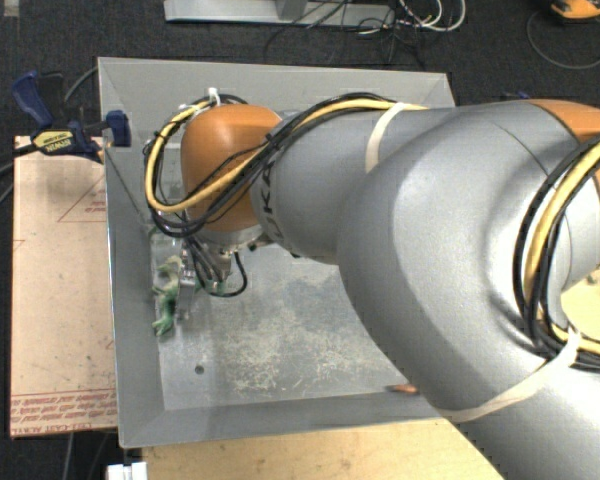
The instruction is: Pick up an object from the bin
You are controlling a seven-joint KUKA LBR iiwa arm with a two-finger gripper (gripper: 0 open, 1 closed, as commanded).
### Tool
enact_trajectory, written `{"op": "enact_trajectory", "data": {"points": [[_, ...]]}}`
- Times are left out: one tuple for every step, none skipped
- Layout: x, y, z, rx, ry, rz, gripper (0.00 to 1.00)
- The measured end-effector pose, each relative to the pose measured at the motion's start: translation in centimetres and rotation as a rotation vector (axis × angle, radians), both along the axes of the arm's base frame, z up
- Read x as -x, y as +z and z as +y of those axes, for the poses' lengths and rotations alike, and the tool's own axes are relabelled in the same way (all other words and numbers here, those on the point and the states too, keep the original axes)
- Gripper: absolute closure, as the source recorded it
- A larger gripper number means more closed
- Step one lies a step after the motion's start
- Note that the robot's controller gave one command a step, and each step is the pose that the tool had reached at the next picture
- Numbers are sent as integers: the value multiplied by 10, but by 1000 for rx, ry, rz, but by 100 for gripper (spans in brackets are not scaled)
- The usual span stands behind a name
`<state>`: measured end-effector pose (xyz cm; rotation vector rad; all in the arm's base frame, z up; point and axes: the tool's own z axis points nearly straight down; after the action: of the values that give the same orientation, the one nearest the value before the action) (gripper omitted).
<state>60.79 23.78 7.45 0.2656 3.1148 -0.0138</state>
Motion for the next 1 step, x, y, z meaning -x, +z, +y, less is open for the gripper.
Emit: {"op": "enact_trajectory", "data": {"points": [[0,0,0,0,0,0,100]]}}
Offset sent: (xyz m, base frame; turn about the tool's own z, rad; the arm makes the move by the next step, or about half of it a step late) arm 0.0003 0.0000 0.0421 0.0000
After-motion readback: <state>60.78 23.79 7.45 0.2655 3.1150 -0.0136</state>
